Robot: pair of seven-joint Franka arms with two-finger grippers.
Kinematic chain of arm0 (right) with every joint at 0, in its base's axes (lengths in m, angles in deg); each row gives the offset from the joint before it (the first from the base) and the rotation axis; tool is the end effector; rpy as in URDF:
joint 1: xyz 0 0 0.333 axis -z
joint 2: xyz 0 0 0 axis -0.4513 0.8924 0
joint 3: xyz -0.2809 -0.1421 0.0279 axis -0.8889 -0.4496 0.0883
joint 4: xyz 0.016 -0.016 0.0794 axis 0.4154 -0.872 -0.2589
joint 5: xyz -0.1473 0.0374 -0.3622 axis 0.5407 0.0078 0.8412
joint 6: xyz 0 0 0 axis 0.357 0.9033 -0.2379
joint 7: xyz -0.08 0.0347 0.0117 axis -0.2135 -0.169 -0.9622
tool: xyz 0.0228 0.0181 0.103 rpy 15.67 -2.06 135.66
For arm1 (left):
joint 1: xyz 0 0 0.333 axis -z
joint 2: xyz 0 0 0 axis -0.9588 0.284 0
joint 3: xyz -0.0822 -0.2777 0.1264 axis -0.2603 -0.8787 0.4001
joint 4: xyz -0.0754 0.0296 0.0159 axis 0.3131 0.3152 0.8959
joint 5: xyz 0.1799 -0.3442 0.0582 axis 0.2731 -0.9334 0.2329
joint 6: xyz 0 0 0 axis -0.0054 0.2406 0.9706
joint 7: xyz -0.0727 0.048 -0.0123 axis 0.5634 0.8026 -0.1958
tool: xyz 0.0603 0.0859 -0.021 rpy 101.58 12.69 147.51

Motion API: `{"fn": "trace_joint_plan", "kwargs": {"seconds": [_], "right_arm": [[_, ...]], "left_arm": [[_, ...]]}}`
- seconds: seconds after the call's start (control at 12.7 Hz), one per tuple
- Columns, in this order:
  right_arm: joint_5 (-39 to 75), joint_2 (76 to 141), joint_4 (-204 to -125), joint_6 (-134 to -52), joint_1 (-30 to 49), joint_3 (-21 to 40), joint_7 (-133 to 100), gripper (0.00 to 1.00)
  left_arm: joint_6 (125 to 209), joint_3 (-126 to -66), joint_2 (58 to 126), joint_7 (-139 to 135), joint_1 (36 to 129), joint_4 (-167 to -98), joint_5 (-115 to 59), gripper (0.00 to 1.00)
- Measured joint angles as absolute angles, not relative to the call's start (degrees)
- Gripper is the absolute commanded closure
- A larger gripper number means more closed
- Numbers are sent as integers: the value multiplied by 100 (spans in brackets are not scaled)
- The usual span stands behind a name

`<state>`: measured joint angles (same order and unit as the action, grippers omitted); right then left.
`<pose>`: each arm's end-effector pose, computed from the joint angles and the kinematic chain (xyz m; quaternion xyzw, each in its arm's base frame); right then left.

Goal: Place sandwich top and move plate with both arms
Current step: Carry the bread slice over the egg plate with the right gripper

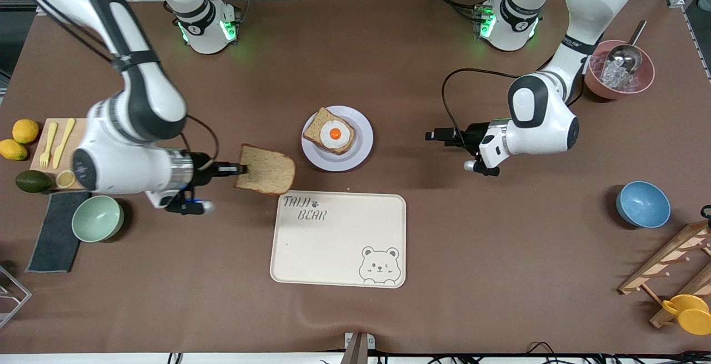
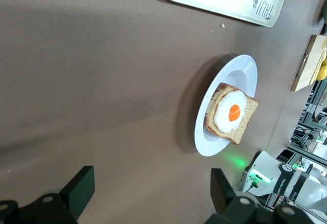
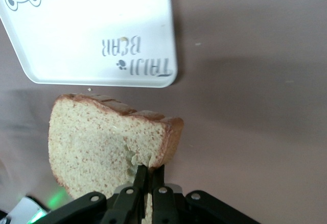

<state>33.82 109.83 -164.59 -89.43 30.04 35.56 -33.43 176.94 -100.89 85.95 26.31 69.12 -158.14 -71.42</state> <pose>0.6099 0.1933 0.3402 -0.9664 0.0445 0.1500 0.2038 0.4978 -0.1982 0.2316 0.9178 -0.0046 -0.1382 0.3723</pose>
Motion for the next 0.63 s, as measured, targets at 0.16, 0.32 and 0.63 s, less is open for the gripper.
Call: {"fn": "trace_joint_plan", "kwargs": {"seconds": [0.16, 0.32, 0.63], "right_arm": [[3549, 10954, -16889, -9525, 2992, 4031, -3603, 100], [3579, 10832, -17278, -9864, 2974, 4344, -3664, 100], [3579, 10475, -18119, -10562, 2875, 4798, -3947, 100]], "left_arm": [[17699, -10091, 8595, 2631, 6914, -15819, -7142, 0], [17701, -10092, 8595, 2631, 6914, -15823, -7142, 0], [17707, -10091, 8599, 2635, 6910, -15865, -7450, 0]]}}
